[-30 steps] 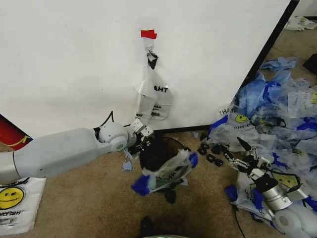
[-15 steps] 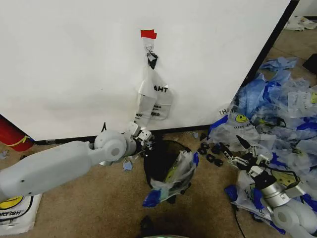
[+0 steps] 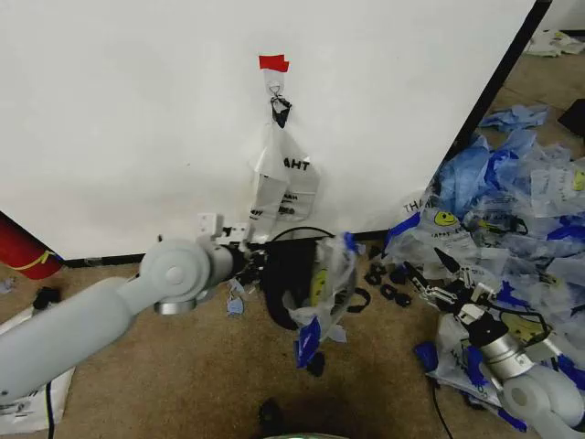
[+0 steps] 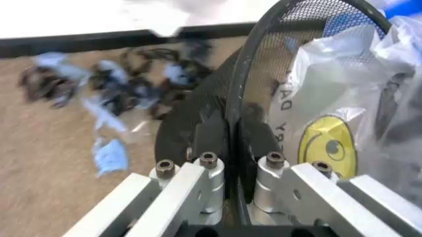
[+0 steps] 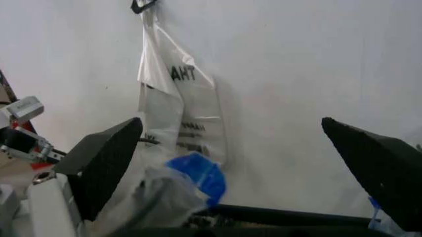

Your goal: Pick up the garbage bag from the wall and place it over the trash bin.

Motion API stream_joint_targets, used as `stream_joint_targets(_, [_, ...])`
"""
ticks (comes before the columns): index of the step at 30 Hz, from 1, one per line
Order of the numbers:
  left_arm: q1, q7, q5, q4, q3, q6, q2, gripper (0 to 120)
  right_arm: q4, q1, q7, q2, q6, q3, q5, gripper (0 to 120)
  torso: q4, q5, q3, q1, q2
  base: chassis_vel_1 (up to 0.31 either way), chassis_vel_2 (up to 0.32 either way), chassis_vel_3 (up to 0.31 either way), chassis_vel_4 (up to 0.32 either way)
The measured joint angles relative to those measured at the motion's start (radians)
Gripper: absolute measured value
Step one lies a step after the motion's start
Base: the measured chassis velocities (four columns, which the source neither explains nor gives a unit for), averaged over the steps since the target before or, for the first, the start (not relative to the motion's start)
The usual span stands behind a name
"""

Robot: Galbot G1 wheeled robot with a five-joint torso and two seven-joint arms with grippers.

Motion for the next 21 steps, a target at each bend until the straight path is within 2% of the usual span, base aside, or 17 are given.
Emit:
stream_joint_targets(2, [0.110,-0.034,-0.019,-0.025,-0.127,-0.027,0.022,3,-0.001,0.006,0.000,-0.002,-0.002,-0.006,0.000,100,0.0001,0.0001,0.000,0.000,0.000,0.000,0.000,0.000,0.000])
stream_joint_targets(4, [0.127,-0.041,-0.025,-0.029,-0.145,-0.031,0.024,3,-0.001,0.007,0.000,-0.002,-0.003,-0.007,0.000,100,0.0002,0.0001,0.000,0.000,0.000,0.000,0.000,0.000,0.000])
stream_joint_targets(8, [0.286,-0.078,-0.055,-0.066,-0.291,-0.058,0.029,3,0.000,0.015,0.001,-0.007,-0.007,-0.017,-0.002,100,-0.0001,-0.0004,0.000,0.000,0.000,0.000,0.000,0.000,0.000])
stream_joint_targets(10, [0.343,-0.093,-0.056,-0.081,-0.337,-0.071,0.030,3,0.003,0.015,0.004,-0.009,-0.010,-0.019,-0.002,100,-0.0002,0.0000,0.000,0.000,0.000,0.000,0.000,0.000,0.000])
stream_joint_targets(15, [0.407,-0.129,-0.067,-0.113,-0.368,-0.094,0.029,3,0.010,0.014,0.008,-0.017,-0.012,-0.019,-0.002,100,-0.0001,-0.0001,0.000,0.000,0.000,0.000,0.000,0.000,0.000])
stream_joint_targets(17, [0.433,-0.196,-0.075,-0.132,-0.377,-0.110,0.016,3,0.014,0.010,0.008,-0.021,-0.012,-0.017,-0.003,100,-0.0002,0.0000,0.000,0.000,0.000,0.000,0.000,0.000,0.000])
stream_joint_targets(21, [0.464,-0.248,-0.076,-0.149,-0.383,-0.132,0.005,3,0.017,0.003,0.008,-0.021,-0.012,-0.016,-0.003,100,-0.0004,0.0000,0.000,0.000,0.000,0.000,0.000,0.000,0.000])
